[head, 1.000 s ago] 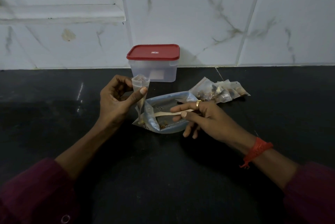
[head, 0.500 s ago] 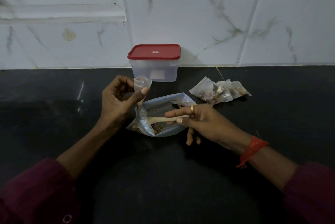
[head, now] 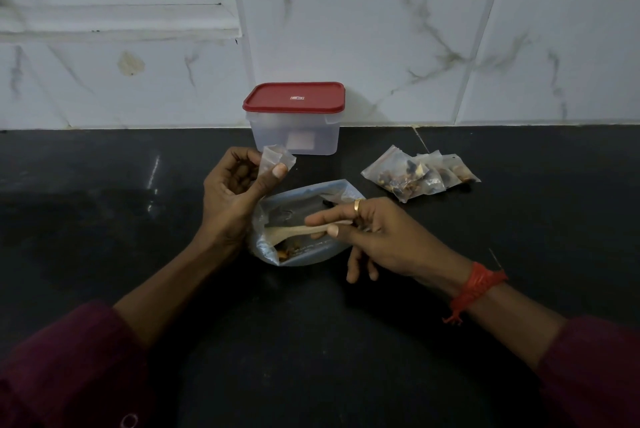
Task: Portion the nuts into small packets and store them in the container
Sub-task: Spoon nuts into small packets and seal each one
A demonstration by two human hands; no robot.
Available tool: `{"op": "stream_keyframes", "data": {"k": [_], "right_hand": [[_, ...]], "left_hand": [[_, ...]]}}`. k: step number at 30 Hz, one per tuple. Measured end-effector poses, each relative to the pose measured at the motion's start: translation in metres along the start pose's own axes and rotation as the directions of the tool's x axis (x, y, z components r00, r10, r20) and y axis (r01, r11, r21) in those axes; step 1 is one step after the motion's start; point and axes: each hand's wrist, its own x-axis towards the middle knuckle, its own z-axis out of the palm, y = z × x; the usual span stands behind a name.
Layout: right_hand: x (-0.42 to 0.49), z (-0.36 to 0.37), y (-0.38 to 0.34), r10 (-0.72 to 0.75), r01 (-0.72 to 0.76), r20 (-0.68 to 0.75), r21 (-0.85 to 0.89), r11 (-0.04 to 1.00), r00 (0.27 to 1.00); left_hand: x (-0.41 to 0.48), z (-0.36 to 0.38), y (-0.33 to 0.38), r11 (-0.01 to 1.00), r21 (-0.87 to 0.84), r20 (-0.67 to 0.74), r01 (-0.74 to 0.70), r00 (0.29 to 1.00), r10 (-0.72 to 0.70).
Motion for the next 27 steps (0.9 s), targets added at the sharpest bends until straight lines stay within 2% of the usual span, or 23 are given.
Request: {"op": "stream_keyframes", "data": {"k": [5, 10, 13, 16, 19, 21, 25, 27], "right_hand": [[-0.001, 0.011, -0.004, -0.098, 0.084, -0.060, -0.210, 0.974, 0.993], [-0.005, 0.009, -0.012, -0.117, 0.103, -0.027, -0.314, 0.944, 0.993], [-0.005, -0.001, -0.016, -0.183, 0.121, -0.135, -0.374, 0.919, 0.974], [-0.004, -0.009, -0.010, -0.180, 0.110, -0.209, -0.307, 0.945, 0.961], [-0.004, 0.000, -0.005, -0.145, 0.120, -0.108, -0.209, 0.970, 0.983], [-0.001, 0.008, -0.003, -0.142, 0.125, -0.068, -0.215, 0.969, 0.987], [0.000, 0.004, -0.003, -0.330, 0.264, -0.070, -0.458, 0.849, 0.941], [0.001, -0.002, -0.004, -0.374, 0.274, -0.086, -0.532, 0.801, 0.924]], "left_hand": [[0.000, 0.000, 0.000, 0.998, -0.036, -0.018, 0.046, 0.999, -0.046], [-0.001, -0.001, 0.001, 0.997, -0.054, -0.010, 0.059, 0.998, -0.060], [-0.001, 0.000, 0.001, 0.996, -0.047, -0.005, 0.071, 0.997, -0.071], [-0.001, 0.001, 0.002, 0.997, -0.039, -0.008, 0.074, 0.997, -0.074], [-0.002, 0.001, 0.003, 0.997, -0.034, -0.003, 0.069, 0.998, -0.070], [-0.001, 0.001, 0.002, 0.997, -0.033, -0.002, 0.070, 0.998, -0.071], [-0.001, 0.000, 0.001, 0.997, -0.042, -0.005, 0.071, 0.997, -0.071], [-0.001, 0.000, 0.001, 0.996, -0.049, -0.001, 0.074, 0.997, -0.074]]}}
